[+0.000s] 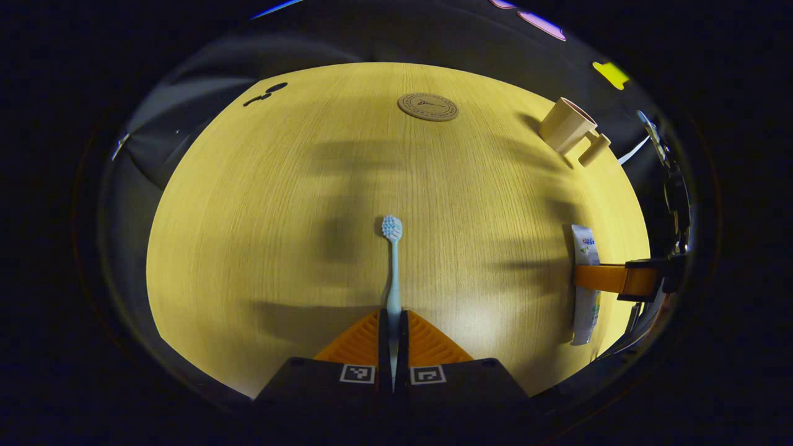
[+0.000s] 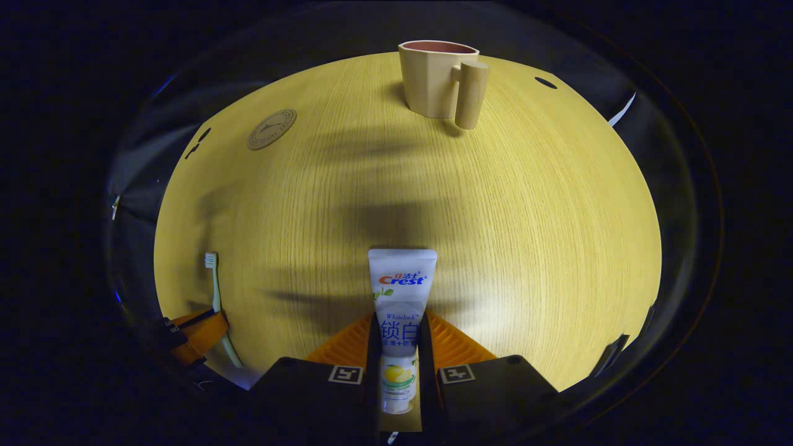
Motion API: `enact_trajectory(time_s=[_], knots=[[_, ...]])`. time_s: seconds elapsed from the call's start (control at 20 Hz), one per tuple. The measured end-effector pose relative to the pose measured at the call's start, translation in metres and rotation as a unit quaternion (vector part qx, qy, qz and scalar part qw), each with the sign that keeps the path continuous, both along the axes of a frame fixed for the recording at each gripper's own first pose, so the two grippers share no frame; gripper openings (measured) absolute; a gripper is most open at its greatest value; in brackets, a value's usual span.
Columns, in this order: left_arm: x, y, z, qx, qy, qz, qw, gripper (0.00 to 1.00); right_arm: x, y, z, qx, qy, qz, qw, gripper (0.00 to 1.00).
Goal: Put the toothbrush and toothpaste on the desktop into the cup, then pick up the cup and place it on the coaster on the desktop.
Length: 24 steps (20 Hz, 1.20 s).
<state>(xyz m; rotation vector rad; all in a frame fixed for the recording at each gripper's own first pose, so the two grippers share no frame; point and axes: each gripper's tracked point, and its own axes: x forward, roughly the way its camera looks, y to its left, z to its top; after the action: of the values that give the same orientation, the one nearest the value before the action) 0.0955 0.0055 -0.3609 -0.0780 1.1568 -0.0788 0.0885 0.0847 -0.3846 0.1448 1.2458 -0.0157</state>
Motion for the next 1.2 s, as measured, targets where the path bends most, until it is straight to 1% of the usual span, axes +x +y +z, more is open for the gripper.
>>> enact_trajectory(time_s=[0.1, 0.35, 0.6, 0.85, 0.9, 0.95, 1.05, 1.1, 1.2], knots=[[-0.002, -0.001, 0.003, -0.004, -0.010, 0.002, 1.000, 0.07, -0.003, 0.000, 0.001, 0.008, -0.009, -0.004, 1.000, 0.30], [0.000, -0.003, 0.024, -0.014, -0.050, 0.008, 0.999, 0.06, -0.005, 0.000, 0.018, 0.024, -0.059, -0.019, 0.998, 0.30], [0.010, -0.005, 0.080, -0.017, -0.133, 0.010, 0.991, 0.06, 0.006, -0.008, 0.064, 0.031, -0.136, -0.024, 0.990, 0.30], [0.011, -0.016, 0.124, -0.032, -0.202, 0.009, 0.979, 0.07, 0.022, -0.020, 0.101, 0.027, -0.217, -0.028, 0.975, 0.29], [0.012, -0.019, 0.129, -0.033, -0.215, 0.006, 0.976, 0.06, 0.023, -0.020, 0.104, 0.029, -0.233, -0.029, 0.972, 0.17], [0.012, -0.019, 0.132, -0.032, -0.225, 0.005, 0.974, 0.06, 0.025, -0.018, 0.106, 0.027, -0.247, -0.026, 0.968, 0.27], [0.011, -0.023, 0.134, -0.030, -0.234, 0.000, 0.972, 0.06, 0.022, -0.021, 0.103, 0.011, -0.264, -0.013, 0.964, 0.14], [0.011, -0.023, 0.135, -0.027, -0.240, -0.001, 0.970, 0.06, 0.020, -0.023, 0.104, 0.009, -0.275, -0.009, 0.961, 0.20], [0.012, -0.025, 0.138, -0.026, -0.254, -0.002, 0.967, 0.06, 0.021, -0.022, 0.114, 0.012, -0.304, -0.012, 0.952, 0.20]])
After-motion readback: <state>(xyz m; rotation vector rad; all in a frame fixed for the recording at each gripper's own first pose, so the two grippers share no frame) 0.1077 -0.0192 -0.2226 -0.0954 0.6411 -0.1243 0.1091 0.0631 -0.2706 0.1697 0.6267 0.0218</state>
